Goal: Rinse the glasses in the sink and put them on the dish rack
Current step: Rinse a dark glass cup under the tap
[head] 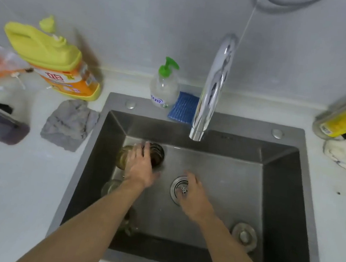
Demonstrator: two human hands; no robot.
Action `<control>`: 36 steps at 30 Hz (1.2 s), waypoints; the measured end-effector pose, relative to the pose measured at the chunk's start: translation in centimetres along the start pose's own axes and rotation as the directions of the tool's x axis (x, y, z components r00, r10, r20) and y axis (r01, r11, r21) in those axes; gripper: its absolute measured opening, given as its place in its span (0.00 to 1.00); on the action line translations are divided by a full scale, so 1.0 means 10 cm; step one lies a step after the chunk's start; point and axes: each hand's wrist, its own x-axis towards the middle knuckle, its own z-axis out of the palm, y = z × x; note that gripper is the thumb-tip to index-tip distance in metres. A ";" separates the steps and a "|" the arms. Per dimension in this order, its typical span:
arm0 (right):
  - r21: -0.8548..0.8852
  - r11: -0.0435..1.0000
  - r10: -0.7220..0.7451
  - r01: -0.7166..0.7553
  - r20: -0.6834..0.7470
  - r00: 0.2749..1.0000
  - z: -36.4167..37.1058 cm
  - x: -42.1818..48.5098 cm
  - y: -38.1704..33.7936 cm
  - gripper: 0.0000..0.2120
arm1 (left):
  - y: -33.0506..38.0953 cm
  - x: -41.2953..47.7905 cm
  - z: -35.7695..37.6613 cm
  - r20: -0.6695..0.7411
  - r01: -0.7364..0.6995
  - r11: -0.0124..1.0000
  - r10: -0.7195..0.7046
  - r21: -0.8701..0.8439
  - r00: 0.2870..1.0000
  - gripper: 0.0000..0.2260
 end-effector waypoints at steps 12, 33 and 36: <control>0.229 0.973 0.047 0.038 -0.356 0.933 -0.38 0.29 -0.41 0.29 | 0.07 0.43 0.17 -0.014 -0.047 0.999 0.047 -0.021 0.999 0.44; 0.227 0.968 -0.085 0.105 -0.094 0.992 -1.13 -0.08 -0.61 0.36 | 0.60 -0.98 -0.65 -0.036 -0.035 0.524 0.007 -0.851 0.999 0.47; 0.448 0.890 -0.086 0.081 -0.009 0.996 -1.02 -0.26 -0.61 0.30 | 0.60 -1.03 -0.61 0.007 0.011 0.457 -0.011 -0.889 1.000 0.48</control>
